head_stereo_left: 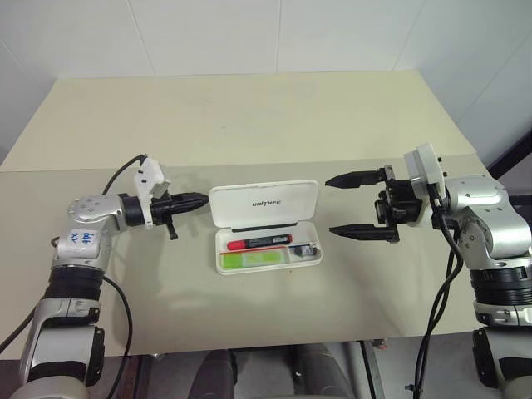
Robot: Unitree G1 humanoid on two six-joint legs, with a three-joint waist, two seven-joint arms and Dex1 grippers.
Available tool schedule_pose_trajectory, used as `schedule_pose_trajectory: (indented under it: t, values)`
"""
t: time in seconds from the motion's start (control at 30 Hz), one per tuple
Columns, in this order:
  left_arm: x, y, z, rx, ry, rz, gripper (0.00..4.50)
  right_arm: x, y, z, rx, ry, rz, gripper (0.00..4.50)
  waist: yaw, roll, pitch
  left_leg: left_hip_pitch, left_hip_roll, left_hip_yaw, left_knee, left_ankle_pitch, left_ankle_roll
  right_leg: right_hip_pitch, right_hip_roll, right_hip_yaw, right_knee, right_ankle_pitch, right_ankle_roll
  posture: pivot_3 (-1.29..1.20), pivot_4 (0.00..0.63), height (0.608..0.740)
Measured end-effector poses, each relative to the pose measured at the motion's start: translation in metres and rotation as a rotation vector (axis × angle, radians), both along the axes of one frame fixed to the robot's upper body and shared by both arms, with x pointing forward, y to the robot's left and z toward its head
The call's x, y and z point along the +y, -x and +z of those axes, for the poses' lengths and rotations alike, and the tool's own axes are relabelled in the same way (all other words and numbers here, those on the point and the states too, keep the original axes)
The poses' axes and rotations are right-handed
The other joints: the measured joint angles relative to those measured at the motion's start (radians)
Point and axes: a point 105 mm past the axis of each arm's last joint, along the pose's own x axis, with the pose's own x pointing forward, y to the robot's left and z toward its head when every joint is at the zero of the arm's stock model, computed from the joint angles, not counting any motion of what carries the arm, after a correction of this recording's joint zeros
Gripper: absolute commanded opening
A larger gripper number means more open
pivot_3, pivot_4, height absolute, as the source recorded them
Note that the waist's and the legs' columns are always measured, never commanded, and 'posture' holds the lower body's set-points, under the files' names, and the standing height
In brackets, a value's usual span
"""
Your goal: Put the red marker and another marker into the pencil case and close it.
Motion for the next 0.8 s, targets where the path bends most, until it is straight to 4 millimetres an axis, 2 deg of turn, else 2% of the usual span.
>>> schedule_pose_trajectory:
  t: [0.17, 0.37, 0.43, 0.67, 0.8]
  values:
    - [-0.015, -0.002, 0.009, -0.057, 0.033, -0.069, 0.1, 0.004, 0.002, 0.001, -0.01, -0.011, -0.003, 4.5, 0.007, 0.0, 0.0, 0.0, -0.001, 0.0, 0.001, 0.0, 0.0, 0.0, -0.001, 0.0, 0.0, 0.0, 0.001, 0.0, 0.15, 0.74]
    - [-0.033, 0.015, 0.027, -0.129, 0.065, -0.216, 0.1, 0.003, 0.004, -0.005, 0.014, -0.011, -0.014, 4.5, 0.006, 0.0, 0.0, 0.0, -0.001, 0.0, 0.001, 0.0, 0.0, 0.0, -0.001, 0.0, 0.0, 0.0, 0.001, 0.0, 0.15, 0.74]
    - [-0.037, 0.023, 0.028, -0.123, 0.067, -0.259, 0.1, 0.003, 0.004, -0.006, 0.014, -0.011, -0.016, 4.5, 0.005, 0.0, 0.0, 0.0, 0.0, 0.0, 0.001, 0.0, 0.0, 0.0, -0.001, 0.0, 0.0, 0.0, 0.001, 0.0, 0.15, 0.74]
    - [-0.052, 0.049, 0.008, -0.015, 0.008, -0.376, 0.1, 0.003, 0.003, -0.007, 0.018, -0.018, -0.028, 4.5, 0.006, 0.0, 0.0, 0.0, -0.001, 0.0, 0.001, 0.0, 0.0, 0.001, 0.0, 0.0, 0.0, 0.0, 0.001, 0.0, 0.15, 0.74]
    - [-0.061, 0.064, -0.022, 0.092, -0.076, -0.44, 0.1, 0.005, 0.003, -0.008, 0.022, -0.026, -0.027, 4.5, 0.006, 0.0, 0.0, 0.0, 0.0, 0.0, 0.001, 0.0, 0.0, 0.001, 0.0, 0.001, 0.0, 0.0, 0.001, 0.0, 0.15, 0.74]
